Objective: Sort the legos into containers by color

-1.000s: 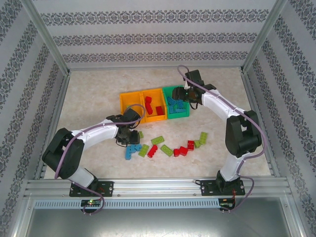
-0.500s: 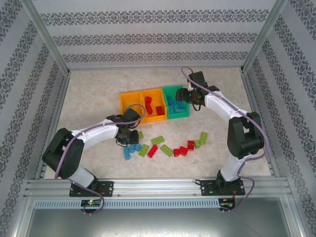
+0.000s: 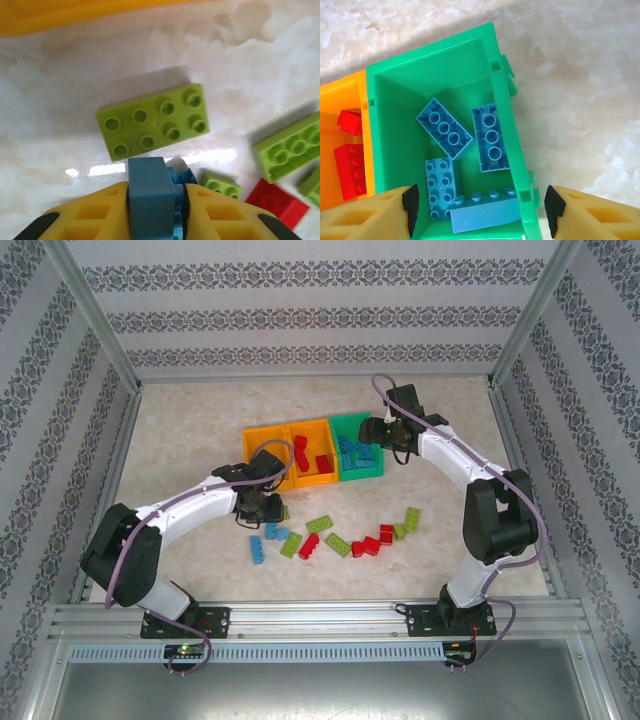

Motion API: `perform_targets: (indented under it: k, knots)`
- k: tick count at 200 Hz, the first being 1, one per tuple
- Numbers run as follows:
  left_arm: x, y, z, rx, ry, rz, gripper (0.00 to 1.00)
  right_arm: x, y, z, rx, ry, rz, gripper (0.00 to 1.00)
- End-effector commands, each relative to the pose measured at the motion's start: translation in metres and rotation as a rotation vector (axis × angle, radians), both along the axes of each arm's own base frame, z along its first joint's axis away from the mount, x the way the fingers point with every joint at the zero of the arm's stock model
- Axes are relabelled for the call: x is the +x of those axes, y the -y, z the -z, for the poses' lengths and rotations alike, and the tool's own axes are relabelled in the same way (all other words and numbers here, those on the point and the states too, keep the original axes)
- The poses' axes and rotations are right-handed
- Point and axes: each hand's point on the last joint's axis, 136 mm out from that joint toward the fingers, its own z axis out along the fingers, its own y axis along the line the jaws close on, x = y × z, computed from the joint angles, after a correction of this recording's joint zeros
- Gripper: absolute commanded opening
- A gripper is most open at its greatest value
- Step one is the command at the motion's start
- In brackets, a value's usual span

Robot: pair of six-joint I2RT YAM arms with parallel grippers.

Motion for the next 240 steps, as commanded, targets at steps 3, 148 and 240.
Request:
perform_targets:
  k: [3, 148, 240]
  knots:
    - [0.007, 0.008, -0.028, -0.016, 0.048, 0.015, 0.30, -0.002, 0.013, -0.011, -0.005, 0.035, 0.041, 0.70]
    - [0.148, 0.182, -0.103, -0.377, 0.231, 0.272, 0.30, -0.057, 0.059, 0.009, -0.002, -0.007, 0.118, 0.70]
    - [0.208, 0.199, -0.064, -0.299, 0.241, 0.222, 0.36, -0.120, 0.071, 0.040, -0.020, -0.134, 0.167, 0.69]
